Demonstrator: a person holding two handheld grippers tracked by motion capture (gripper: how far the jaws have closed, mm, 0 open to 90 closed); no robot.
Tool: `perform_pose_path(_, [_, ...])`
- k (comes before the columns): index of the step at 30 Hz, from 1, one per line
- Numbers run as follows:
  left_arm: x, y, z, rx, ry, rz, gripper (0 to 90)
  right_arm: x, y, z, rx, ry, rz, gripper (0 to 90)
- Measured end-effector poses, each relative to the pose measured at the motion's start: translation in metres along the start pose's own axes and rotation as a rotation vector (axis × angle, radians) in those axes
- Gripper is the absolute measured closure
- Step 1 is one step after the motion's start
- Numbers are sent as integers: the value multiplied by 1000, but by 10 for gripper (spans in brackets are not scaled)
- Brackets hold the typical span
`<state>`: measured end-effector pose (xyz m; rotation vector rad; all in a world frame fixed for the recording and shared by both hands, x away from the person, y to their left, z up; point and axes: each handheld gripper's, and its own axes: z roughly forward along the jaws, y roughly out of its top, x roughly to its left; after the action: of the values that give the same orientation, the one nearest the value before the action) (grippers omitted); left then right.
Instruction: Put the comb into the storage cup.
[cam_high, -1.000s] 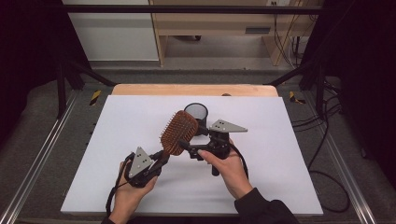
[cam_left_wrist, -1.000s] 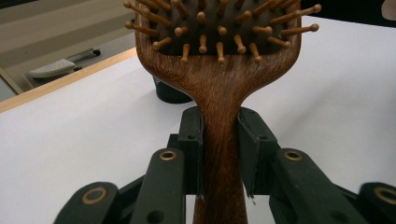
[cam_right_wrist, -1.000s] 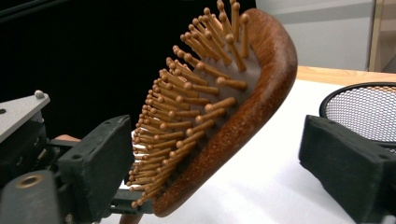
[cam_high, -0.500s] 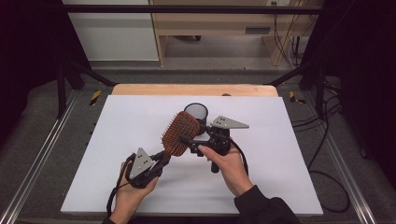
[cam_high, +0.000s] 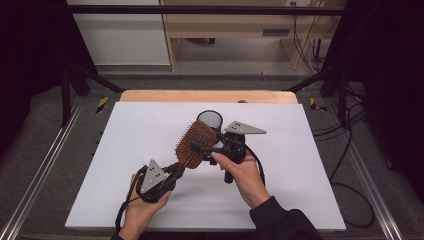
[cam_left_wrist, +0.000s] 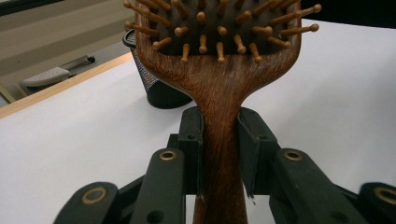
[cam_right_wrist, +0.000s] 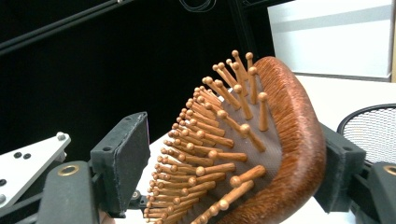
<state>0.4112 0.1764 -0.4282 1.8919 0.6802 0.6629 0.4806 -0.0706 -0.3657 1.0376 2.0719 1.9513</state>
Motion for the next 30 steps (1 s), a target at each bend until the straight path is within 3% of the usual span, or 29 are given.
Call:
perform_pose_path(14, [-1, -2, 3, 0, -16, -8, 730, 0, 0, 2, -8, 19, 52, 253])
perform_pose_path(30, [2, -6, 4, 6, -16, -46, 732, 5, -1, 7, -37, 16, 64, 411])
